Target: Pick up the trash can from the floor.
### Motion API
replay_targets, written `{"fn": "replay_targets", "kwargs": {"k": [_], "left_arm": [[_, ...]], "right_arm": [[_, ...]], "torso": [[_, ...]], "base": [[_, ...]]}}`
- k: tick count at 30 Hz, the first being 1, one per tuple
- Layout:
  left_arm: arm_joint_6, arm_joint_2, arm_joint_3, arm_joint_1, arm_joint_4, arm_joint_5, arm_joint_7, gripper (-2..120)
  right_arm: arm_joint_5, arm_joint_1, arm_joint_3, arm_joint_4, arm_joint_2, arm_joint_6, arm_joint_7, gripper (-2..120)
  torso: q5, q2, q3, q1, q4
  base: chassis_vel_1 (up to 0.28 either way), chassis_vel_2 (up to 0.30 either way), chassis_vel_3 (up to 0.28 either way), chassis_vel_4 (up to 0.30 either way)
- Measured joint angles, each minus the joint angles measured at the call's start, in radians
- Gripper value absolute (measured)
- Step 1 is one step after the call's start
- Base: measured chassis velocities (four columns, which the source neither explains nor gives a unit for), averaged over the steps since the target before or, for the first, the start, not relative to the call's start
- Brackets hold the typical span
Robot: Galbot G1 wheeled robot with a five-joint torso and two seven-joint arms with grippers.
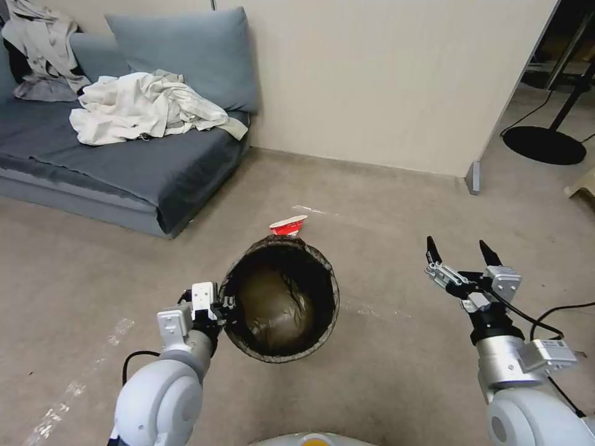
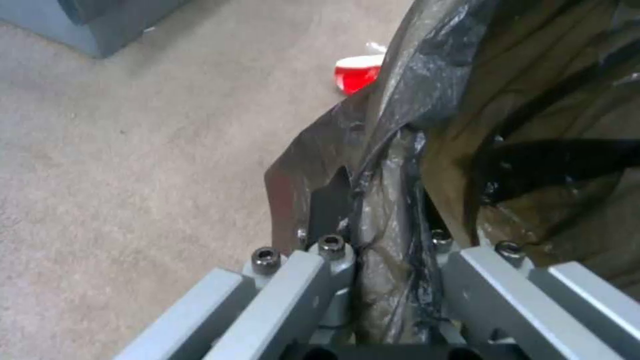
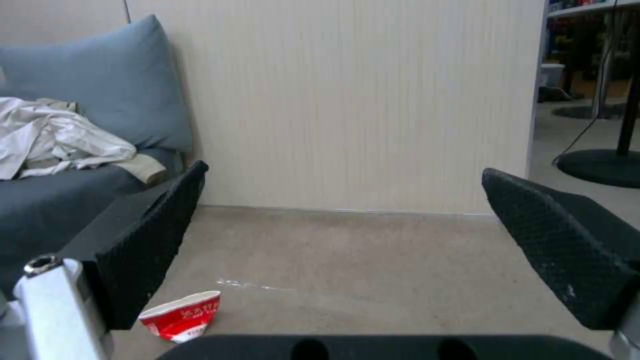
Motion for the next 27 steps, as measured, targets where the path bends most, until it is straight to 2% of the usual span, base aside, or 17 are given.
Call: {"fn": "replay_targets", "kwargs": {"k": [11,27], "left_arm": [[0.0,0.012,-0.04,-0.002,-0.019,-0.088,-0.037,3],[0.001,0.013,-0.043,0.0,-0.014,-0.088,-0.04,3]], "right_arm": [[0.0,0.001,0.0,0.002,-0.004,-0.003,0.0,100],[0.001,0.0,0.0,0.004,-0.004,-0.003,0.0,100]], "torso": [[-0.0001,0.0,0.0,0.0,0.0],[0.0,0.0,0.0,0.0,0.0]], "base": [[0.0,0.0,0.0,0.0],[0.0,0.0,0.0,0.0]]}}
